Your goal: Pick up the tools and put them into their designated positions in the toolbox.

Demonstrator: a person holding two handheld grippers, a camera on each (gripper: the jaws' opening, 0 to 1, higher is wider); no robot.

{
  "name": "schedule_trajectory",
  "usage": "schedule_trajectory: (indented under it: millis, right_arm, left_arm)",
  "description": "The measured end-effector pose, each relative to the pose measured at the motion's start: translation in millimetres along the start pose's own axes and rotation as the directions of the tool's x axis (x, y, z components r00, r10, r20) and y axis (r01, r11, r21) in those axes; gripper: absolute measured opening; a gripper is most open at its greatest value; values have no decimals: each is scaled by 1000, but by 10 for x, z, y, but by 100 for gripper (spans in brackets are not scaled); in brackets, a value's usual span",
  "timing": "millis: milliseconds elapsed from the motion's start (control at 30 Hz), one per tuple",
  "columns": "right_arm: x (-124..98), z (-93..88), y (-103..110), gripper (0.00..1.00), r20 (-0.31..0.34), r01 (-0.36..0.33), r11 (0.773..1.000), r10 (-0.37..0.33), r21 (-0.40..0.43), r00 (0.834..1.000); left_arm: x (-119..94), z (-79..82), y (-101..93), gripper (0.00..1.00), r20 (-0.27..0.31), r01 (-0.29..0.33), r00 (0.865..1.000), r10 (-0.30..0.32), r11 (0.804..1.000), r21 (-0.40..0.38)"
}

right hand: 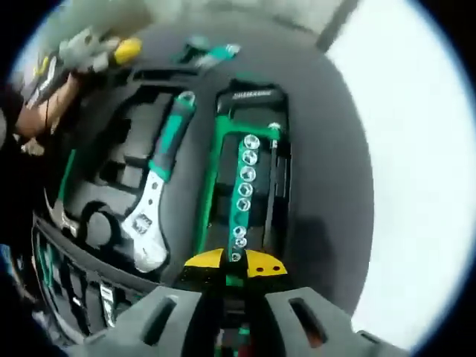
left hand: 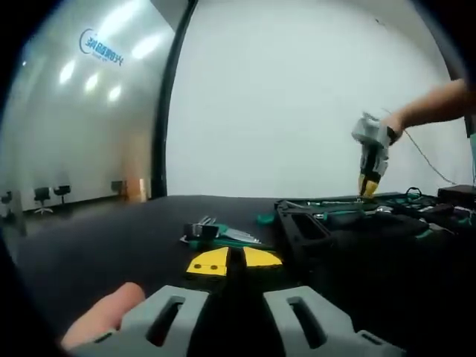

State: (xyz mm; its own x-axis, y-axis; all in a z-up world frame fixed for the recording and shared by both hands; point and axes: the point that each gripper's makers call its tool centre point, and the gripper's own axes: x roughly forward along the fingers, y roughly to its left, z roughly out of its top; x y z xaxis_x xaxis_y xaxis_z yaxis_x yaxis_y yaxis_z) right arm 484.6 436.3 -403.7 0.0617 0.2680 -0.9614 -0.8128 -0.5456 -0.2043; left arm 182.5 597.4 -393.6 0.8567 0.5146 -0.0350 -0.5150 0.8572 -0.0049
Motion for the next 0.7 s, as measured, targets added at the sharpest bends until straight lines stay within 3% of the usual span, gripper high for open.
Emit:
schedule_trajectory:
  millis: [33,133,333,467,567,700]
  right_arm:
    - [5,-6,-8,7,-32,-5,1000,4,-27,999]
    - [17,-6,18,6,-90,-35,999,35,2,995]
    - [76,75,166,5,-110,-77,996,73,-36,991]
    - [78,63,116,4,-129,-89,995,82,-47,988]
    - [69,51,124,4,-120,-79,995,72,-58,990]
    - [49,68,64,4,-44,-57,998,57,6,997]
  left_arm:
    - [0,0,0,8,0,0,1000,0,1000,0]
    - [-1,0,-1,7,1,0,1000,0,1000,0]
    - [4,2,-1,7,1,3,1000,-3,1000,0]
    - [8,2,2,7,1,4,1000,-4,1000,1]
    - [5,4,2,8,2,3,1000,-3,1000,2]
    - [3,5,1,8,3,3,1000,-3,1000,4]
